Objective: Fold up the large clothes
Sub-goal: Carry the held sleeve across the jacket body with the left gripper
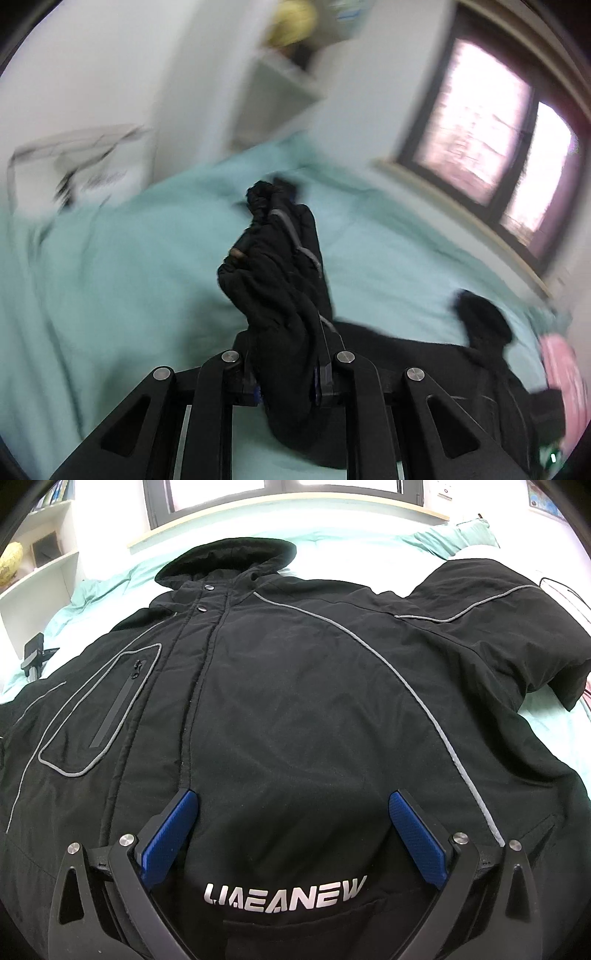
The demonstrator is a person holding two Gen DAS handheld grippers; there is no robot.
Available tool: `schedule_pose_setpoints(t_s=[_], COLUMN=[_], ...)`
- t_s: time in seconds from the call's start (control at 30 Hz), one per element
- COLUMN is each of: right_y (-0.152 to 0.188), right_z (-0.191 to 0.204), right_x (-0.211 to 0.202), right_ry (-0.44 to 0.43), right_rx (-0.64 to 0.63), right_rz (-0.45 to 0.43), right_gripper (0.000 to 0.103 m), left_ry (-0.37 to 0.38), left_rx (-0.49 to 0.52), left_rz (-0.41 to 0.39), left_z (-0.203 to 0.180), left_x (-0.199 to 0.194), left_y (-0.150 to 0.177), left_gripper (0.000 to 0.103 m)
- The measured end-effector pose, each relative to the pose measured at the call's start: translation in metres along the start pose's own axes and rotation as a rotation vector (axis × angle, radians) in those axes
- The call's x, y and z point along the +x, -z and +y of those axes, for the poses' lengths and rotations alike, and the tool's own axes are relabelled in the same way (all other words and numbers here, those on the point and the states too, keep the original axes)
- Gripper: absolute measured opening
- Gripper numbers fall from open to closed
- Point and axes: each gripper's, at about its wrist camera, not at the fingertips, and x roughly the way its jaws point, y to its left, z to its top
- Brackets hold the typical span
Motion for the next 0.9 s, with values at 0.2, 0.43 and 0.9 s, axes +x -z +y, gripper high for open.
schedule_pose_setpoints(t_s=[0.2,0.43,0.9], right_y=[0.001,0.001,0.002], right_z=[-0.003,-0.006,-0.01], right_x=[-0.001,-0.002,-0.002], right_ry=[-0.02,-0.044,-0.079], right_rx=[0.008,0.017,0.03], right_rz=[-0.007,-0.016,-0.027], right_gripper=[0.103,0.103,0.103], left_ry=[0.205,0.333,0.299], left_rx=[0.164,0.34,0.429], left_rz=[0.051,0.269,0.584], left_z=[-0.141,-0.277,-0.316], left_x=[-0.009,0.037,0.111], left_y=[0.025,0.119,0.226], left_gripper=[0.018,0.018,0.028])
